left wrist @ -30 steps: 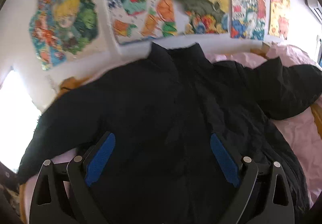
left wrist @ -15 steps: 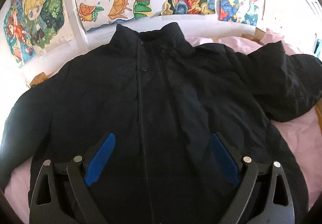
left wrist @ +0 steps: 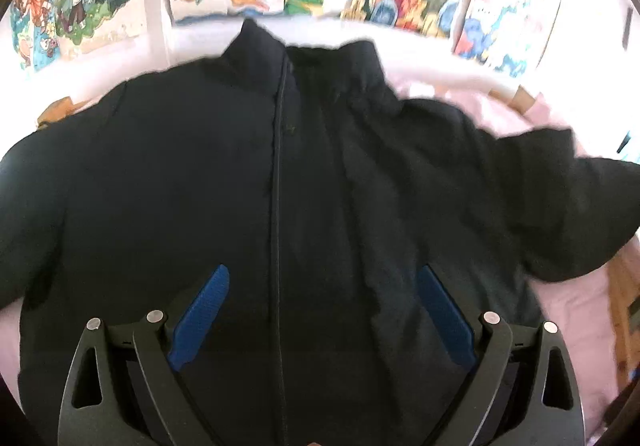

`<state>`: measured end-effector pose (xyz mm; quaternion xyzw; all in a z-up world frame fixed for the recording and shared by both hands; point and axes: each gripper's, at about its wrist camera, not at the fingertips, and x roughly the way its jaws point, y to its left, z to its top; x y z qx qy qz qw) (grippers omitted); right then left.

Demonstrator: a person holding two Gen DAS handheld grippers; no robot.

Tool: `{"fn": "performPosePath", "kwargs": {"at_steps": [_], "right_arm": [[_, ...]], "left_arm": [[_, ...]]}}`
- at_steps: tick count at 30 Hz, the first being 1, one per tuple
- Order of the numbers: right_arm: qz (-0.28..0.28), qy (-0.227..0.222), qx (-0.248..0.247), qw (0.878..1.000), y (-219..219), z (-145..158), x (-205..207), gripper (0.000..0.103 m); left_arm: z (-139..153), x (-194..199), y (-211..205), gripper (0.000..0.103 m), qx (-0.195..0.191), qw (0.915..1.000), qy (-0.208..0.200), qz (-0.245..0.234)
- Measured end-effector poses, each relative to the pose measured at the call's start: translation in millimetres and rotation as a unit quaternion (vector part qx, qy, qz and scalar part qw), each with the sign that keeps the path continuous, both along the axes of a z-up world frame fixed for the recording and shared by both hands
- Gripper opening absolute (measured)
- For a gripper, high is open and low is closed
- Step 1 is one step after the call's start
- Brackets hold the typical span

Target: Fold large clothes

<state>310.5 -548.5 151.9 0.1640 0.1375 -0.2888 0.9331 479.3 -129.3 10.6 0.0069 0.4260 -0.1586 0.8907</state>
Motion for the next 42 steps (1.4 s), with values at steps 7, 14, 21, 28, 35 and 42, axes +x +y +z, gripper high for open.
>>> {"fn": "performPosePath", "kwargs": {"at_steps": [7,14,21,28,35,42], "right_arm": [[0.192,0.000,-0.194,0.962,153,31,35,0.008],[0.303,0.038,-0.285,0.909,266,4,57,0.008],[0.385,0.067,-0.353,0.850,352,-37,52,0.008],[0.443,0.091,-0.397,0.799,405,-72,47,0.007],[0.448,0.097,-0.405,0.791,408,-84,53,0.007],[0.449,0.096,-0.431,0.776,418,-90,45,0.007]], "left_arm": [[50,-5,29,0.093,-0.103,0.9945,-0.006,-0.019],[98,-14,64,0.093,-0.263,0.9627,-0.028,-0.057],[116,-17,83,0.093,-0.317,0.9420,-0.038,-0.104],[87,-6,87,0.093,-0.341,0.9291,0.010,-0.142],[82,-3,106,0.092,-0.334,0.9335,0.010,-0.131],[57,10,105,0.034,-0.313,0.9454,0.056,-0.070]]}}
